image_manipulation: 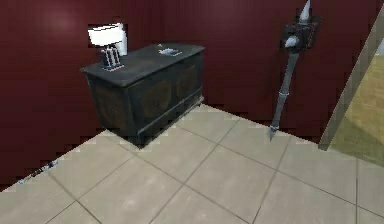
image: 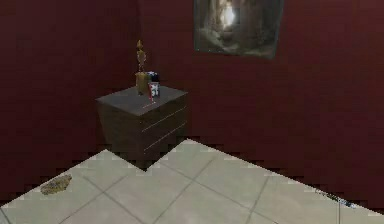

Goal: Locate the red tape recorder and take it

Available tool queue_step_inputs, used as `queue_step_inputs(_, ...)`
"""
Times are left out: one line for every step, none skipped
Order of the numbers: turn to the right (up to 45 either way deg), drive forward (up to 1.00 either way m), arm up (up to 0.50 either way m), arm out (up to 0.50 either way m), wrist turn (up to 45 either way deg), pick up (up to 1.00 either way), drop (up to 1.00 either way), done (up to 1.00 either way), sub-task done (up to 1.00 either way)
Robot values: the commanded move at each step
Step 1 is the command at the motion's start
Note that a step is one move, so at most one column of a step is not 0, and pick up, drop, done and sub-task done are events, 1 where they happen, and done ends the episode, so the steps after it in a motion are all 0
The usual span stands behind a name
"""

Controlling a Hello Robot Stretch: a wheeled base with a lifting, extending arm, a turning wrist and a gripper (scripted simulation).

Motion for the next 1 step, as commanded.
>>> queue_step_inputs(0.0, 1.00, 0.00, 0.00, 0.0, 0.00, 0.00, 0.00, 0.00)
